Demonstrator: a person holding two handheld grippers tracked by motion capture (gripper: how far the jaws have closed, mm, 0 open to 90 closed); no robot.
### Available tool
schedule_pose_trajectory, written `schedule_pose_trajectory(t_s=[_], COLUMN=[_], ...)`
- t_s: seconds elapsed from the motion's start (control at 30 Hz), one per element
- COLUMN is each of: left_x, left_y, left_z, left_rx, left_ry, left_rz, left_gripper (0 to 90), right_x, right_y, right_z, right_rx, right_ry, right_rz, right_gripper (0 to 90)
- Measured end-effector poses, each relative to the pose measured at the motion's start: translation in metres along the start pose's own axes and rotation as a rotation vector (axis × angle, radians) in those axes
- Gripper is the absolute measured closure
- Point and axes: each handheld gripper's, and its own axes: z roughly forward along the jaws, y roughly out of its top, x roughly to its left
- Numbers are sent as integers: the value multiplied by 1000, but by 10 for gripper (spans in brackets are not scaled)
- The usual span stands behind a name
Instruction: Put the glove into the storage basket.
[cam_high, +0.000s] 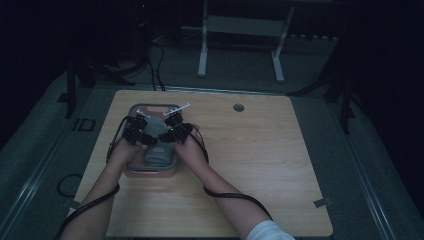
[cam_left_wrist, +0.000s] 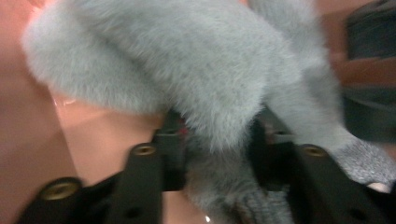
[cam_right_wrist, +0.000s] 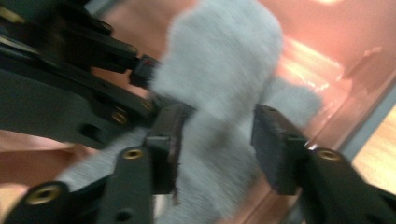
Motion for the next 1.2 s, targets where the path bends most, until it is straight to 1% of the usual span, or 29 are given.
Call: schedule_pose_trajectory(t_s=[0.03,0.07,0.1,0.13,0.17,0.2,0.23,0.27,0.33,0.37,0.4,0.43,0.47,0.53,0.67,0.7,0.73,0.8,0.9,1.0,1.07,1.2], left_x=[-1,-1,-2,-2,-1,-1,-2,-2,-3,-3,-4,-4,-4,-6,-19,-23,-28,-37,-53,-68,-77,-95], left_y=[0,-1,-1,-2,-2,-3,-4,-5,-8,-8,-12,-14,-16,-20,-30,-32,-34,-37,-42,-46,-48,-50], left_z=[-2,-6,-8,-11,-16,-19,-22,-27,-34,-34,-38,-40,-43,-48,-59,-61,-64,-67,-70,-69,-69,-68], left_rx=[-20,-47,-60,-83,-99,-113,-132,-153,-185,-185,-208,-219,-231,-271,-355,-374,-386,-412,-432,-448,-464,-482], left_ry=[18,25,35,60,79,82,95,128,163,163,183,186,183,153,137,130,127,106,91,62,29,5], left_rz=[4,5,2,-3,4,10,19,40,51,51,54,54,49,36,64,74,84,103,152,178,193,238], left_gripper=[479,435,377,320,281,258,223,180,176,168,168,155,154,148,122,122,122,122,123,122,123,122], right_x=[-1,-2,-4,-5,-8,-11,-13,-15,-20,-20,-23,-26,-28,-30,-34,-35,-36,-38,-42,-44,-45,-47], right_y=[1,2,2,2,3,2,2,1,-2,-2,-4,-8,-10,-15,-24,-26,-28,-33,-39,-45,-49,-58], right_z=[-5,-9,-15,-19,-23,-27,-30,-34,-41,-41,-45,-52,-55,-61,-73,-76,-79,-84,-92,-99,-103,-110], right_rx=[-17,-33,-43,-49,-48,-48,-52,-58,-66,-66,-71,-81,-87,-91,-102,-112,-116,-123,-140,-153,-157,-153], right_ry=[14,15,23,30,25,27,31,33,44,44,57,82,98,100,88,85,81,71,69,71,71,62], right_rz=[0,-5,-4,3,8,9,9,9,12,12,-2,-10,-4,-23,-62,-69,-78,-91,-100,-105,-122,-147], right_gripper=[487,463,437,412,385,370,359,335,269,269,239,199,197,186,172,172,167,164,165,165,165,165])
